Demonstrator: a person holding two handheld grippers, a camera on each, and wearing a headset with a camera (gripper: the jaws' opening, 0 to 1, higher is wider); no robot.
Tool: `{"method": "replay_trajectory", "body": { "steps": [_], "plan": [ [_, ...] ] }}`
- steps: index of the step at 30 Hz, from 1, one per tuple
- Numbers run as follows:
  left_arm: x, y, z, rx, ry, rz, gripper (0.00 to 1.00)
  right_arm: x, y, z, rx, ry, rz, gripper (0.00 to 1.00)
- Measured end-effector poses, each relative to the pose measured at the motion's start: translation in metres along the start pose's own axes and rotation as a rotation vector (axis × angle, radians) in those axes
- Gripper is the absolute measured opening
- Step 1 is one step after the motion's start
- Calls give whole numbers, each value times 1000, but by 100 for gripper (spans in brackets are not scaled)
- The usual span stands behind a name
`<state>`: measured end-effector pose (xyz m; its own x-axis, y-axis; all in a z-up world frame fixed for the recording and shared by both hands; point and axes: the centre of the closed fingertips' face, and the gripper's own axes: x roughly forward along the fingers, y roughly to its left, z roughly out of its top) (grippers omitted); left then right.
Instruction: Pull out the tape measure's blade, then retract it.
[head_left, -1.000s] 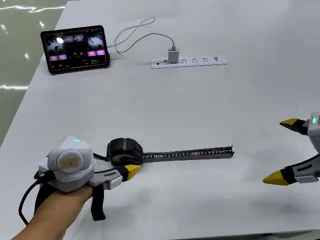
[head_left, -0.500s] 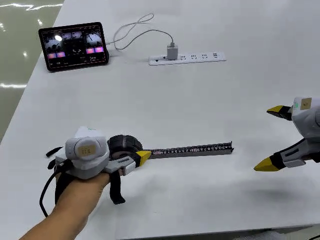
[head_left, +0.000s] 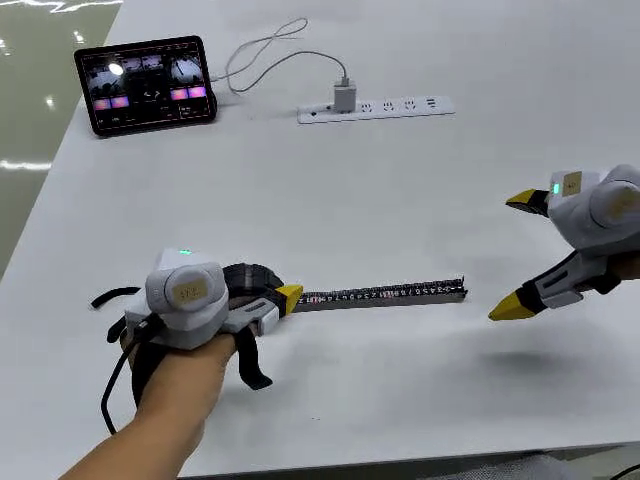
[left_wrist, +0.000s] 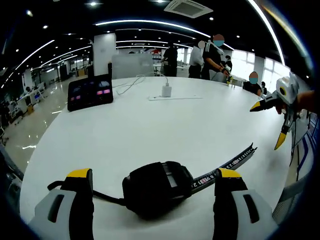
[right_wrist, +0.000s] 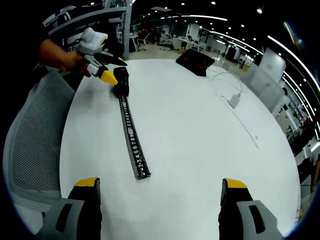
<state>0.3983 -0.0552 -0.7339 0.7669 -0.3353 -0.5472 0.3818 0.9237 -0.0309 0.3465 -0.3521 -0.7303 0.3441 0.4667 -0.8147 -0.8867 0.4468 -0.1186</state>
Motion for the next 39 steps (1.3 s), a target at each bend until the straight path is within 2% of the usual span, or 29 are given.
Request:
{"method": "replay_trajectory", "body": {
  "steps": [8,13,15,18,21,23,29,35,37,39],
  "plan": [
    [4,-8,-2,-1,-21,7,99,14,0,4,-53,18,45,99],
    [4,-7,0,-3,-45,28,99,22,2,9,-91,3,74,99],
    [4,-1,3,18,-70,66,99,26,2,11,-125,-3,81,99],
    [6,-3,-1,3,-62,55,99,32,4,9,-134,5,100,99],
    [7,-7,-3,13,-61,38,99,37,5,8,-134,17,112,99],
    [8,-10,-2,1,-79,17,99,39,6,7,-131,23,117,99],
    [10,-10,-7,1,-67,22,99,48,14,-1,-129,54,174,99],
    [11,-10,-6,4,-68,22,99,49,18,-4,-145,65,199,85],
    [11,-10,-6,10,-67,22,99,48,20,-5,-145,69,210,75],
    [12,-9,-6,11,-64,26,99,48,21,-8,-153,77,222,70]
  ]
}}
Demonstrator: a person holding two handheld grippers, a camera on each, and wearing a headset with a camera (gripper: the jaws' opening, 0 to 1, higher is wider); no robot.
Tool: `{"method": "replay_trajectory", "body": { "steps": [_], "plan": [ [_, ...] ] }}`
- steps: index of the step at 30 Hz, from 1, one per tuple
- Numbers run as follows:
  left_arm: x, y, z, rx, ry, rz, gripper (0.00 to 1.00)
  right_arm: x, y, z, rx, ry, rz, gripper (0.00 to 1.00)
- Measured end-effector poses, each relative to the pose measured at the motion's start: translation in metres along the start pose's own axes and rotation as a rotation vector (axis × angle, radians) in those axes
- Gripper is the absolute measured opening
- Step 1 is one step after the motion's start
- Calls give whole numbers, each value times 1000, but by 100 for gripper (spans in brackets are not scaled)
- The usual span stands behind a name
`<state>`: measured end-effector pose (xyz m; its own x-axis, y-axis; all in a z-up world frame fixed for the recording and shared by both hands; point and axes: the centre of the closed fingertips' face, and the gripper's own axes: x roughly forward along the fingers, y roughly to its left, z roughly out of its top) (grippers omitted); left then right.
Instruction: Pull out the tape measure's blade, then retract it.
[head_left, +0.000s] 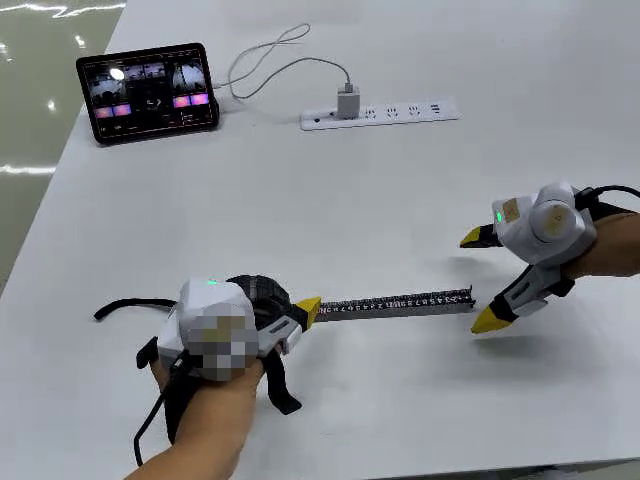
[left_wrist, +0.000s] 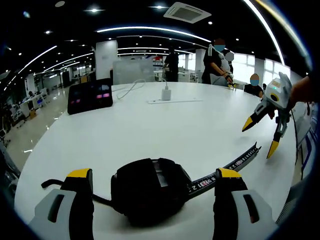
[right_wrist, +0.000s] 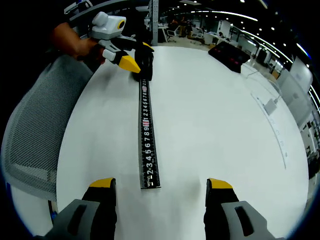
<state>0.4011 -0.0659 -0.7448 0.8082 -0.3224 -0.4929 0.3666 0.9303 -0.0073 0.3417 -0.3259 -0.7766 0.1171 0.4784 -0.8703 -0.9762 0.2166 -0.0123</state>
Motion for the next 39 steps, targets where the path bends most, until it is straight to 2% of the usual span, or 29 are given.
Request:
{"method": "replay_trajectory", "body": {
  "steps": [3,10,11,12,15,22,25,30,33,36,39],
  "plan": [
    [0,1,1,-7,-1,5,99,1,2,-2,-7,8,11,66],
    [1,2,0,4,4,13,99,4,7,-2,-52,15,37,45],
    [2,3,-2,16,16,16,99,5,8,-1,-56,14,41,43],
    [1,5,-7,48,47,26,99,5,8,-1,-66,16,44,41],
    [1,5,-6,19,32,19,99,6,9,-3,-86,27,52,33],
    [1,9,-3,7,18,27,99,6,7,-3,-76,27,53,28],
    [2,9,-7,14,37,32,99,6,7,-3,-74,25,52,25],
    [2,9,-6,-1,36,33,99,8,12,-6,-90,45,69,22],
    [2,9,-4,3,30,36,99,9,12,-6,-106,50,68,20],
    [1,10,-2,-4,21,35,99,9,12,-8,-98,54,70,12],
    [1,10,-1,-10,20,36,99,9,12,-7,-96,57,64,12]
  ]
}}
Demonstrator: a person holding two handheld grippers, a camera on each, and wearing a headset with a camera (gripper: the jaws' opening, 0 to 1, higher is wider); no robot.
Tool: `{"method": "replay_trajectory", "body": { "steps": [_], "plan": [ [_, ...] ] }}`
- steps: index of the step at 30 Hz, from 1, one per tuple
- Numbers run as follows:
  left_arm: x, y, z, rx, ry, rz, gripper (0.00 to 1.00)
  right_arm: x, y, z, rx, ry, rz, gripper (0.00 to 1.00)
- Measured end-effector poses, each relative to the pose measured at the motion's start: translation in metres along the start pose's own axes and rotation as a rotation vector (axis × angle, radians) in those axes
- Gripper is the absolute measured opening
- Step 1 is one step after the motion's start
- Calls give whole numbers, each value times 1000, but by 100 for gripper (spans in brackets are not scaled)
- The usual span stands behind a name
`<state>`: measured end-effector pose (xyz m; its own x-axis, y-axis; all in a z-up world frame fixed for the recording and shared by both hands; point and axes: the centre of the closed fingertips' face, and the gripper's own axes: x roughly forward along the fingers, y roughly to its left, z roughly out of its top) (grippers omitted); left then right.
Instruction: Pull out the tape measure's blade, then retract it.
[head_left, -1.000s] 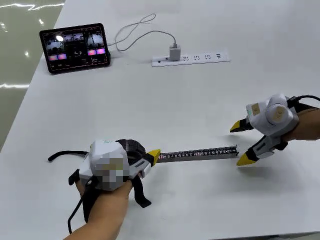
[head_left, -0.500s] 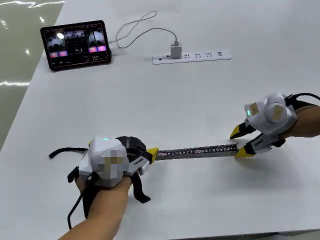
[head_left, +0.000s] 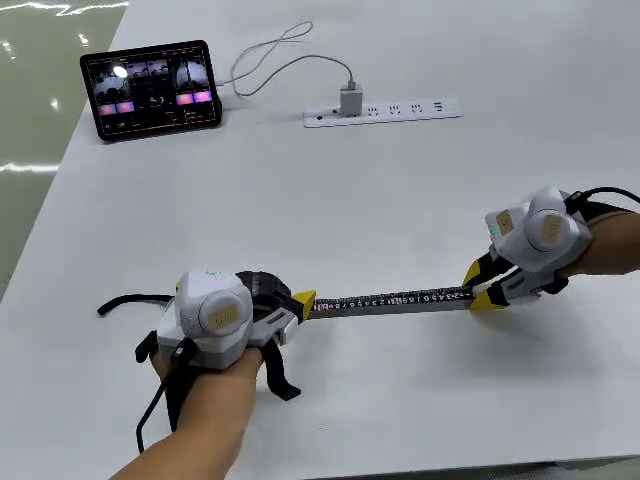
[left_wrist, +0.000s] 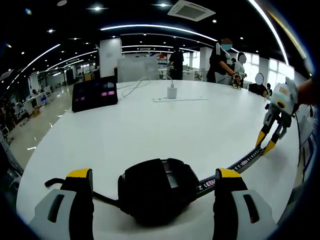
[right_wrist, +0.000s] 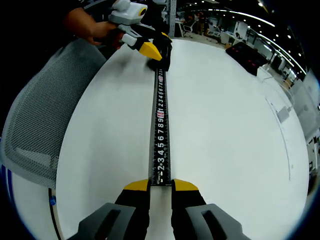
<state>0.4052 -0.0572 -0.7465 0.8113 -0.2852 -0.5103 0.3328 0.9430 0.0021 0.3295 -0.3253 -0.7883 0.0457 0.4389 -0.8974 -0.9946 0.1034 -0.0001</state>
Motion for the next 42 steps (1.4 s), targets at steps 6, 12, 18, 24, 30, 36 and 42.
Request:
{"method": "replay_trajectory", "body": {
  "steps": [6,12,18,24,30,36,42],
  "plan": [
    [0,-1,-2,-2,3,3,98,1,0,1,24,15,-8,12],
    [0,-2,-4,-6,2,-3,94,1,0,1,75,39,-21,11],
    [1,-4,-6,-29,9,2,87,2,-1,1,137,79,-27,9],
    [2,-4,-8,-68,34,3,71,2,5,2,163,93,-6,10],
    [3,-2,-11,-63,49,13,65,3,4,1,178,99,-13,10],
    [4,-2,-12,-56,53,13,64,3,5,1,154,71,-6,9],
    [4,-1,-13,-29,73,6,62,4,4,1,154,73,-10,8]
  ]
}}
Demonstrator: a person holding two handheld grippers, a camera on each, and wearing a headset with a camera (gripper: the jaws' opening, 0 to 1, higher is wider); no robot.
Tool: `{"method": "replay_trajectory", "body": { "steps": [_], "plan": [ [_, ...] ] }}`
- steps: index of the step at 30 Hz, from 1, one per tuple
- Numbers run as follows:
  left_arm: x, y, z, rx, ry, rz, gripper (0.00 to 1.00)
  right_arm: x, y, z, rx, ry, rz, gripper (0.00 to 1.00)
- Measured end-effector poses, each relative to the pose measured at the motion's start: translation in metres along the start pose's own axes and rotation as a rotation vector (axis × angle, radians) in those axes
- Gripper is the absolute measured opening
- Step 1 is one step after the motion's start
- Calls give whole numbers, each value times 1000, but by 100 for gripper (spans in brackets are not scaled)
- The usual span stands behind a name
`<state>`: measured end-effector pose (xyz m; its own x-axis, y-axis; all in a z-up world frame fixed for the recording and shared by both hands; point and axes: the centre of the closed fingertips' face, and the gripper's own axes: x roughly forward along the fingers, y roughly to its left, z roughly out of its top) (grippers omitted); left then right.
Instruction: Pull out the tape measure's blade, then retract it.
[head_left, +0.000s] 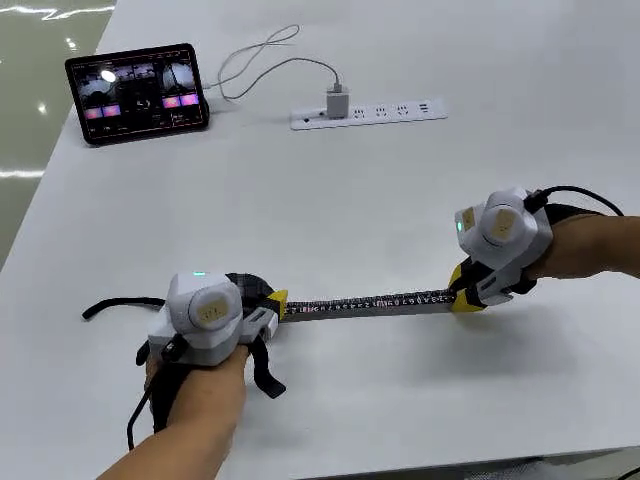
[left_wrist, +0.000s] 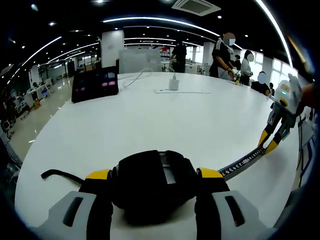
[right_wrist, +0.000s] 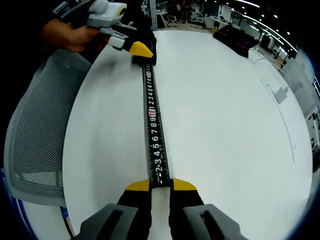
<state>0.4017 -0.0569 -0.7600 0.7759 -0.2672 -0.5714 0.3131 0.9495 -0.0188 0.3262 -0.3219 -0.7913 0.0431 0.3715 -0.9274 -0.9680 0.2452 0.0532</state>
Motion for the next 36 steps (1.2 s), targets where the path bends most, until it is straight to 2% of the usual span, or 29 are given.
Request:
{"method": "replay_trajectory", "body": {
  "steps": [1,5,11,14,18,36],
  "plan": [
    [0,0,0,3,3,0,62,0,0,0,-33,-3,0,8],
    [0,0,0,10,22,2,61,0,0,1,-5,-6,4,8],
    [0,0,-1,11,26,0,61,1,0,2,-18,5,1,8],
    [1,0,-1,18,10,2,61,1,0,4,-3,5,3,8],
    [1,1,-1,11,26,0,61,2,1,6,6,6,-8,8],
    [0,0,-2,-1,38,-10,62,4,0,17,-33,-16,-16,8]
  ]
}}
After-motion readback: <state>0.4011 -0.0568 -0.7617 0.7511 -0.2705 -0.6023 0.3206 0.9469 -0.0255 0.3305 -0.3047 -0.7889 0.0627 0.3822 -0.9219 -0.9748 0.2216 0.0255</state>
